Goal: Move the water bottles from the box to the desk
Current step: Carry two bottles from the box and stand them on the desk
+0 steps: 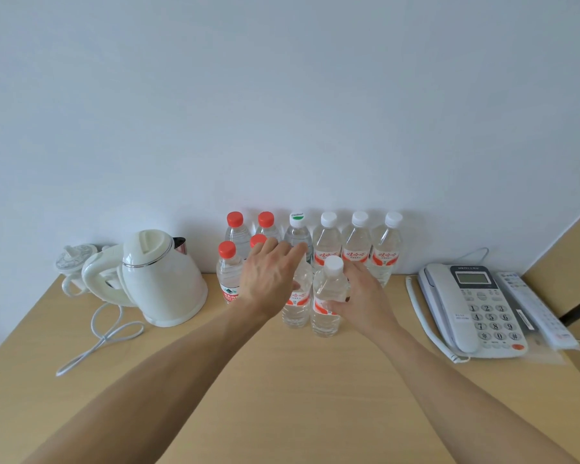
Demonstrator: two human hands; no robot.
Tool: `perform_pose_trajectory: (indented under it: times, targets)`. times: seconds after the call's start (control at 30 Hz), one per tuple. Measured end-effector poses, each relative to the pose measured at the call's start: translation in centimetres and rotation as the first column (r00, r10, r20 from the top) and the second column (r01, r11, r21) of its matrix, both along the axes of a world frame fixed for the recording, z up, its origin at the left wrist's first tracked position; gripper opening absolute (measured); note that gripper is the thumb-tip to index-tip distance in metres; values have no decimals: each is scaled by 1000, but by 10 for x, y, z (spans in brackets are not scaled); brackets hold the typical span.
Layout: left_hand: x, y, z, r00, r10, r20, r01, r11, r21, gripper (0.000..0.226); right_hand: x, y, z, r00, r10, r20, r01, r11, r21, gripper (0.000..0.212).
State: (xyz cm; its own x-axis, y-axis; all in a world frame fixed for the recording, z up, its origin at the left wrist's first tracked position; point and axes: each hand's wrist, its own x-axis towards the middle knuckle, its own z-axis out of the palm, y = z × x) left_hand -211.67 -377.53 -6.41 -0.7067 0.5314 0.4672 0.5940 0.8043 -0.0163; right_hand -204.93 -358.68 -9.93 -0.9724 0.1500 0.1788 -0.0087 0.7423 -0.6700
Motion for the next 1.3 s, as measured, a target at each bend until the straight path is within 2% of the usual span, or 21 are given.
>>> perform_pose_trajectory:
  times: [0.27, 0.53, 0.77, 1.0, 1.3]
  targets:
    - [-22, 11, 13, 996, 83, 27, -76, 981, -178, 68, 3, -1, -3, 1000, -22, -16, 22, 1000, -13, 72]
    - [-26, 16, 28, 980, 168, 106, -134, 952, -274, 60, 8, 6, -7, 1000, -4, -27, 1, 995, -95, 71]
    - [-32, 11, 50, 953, 133, 274, -82, 979, -189, 52, -5, 7, -2, 999, 19, -40, -21, 998, -57, 66]
    - [-32, 14, 56, 945, 151, 292, -97, 977, -190, 50, -34, 5, 0, 999, -8, -36, 6, 999, -46, 58]
    - [-39, 12, 48, 922, 188, 338, -158, 981, -114, 44, -47, 3, -6, 997, -50, -52, 49, 999, -6, 64]
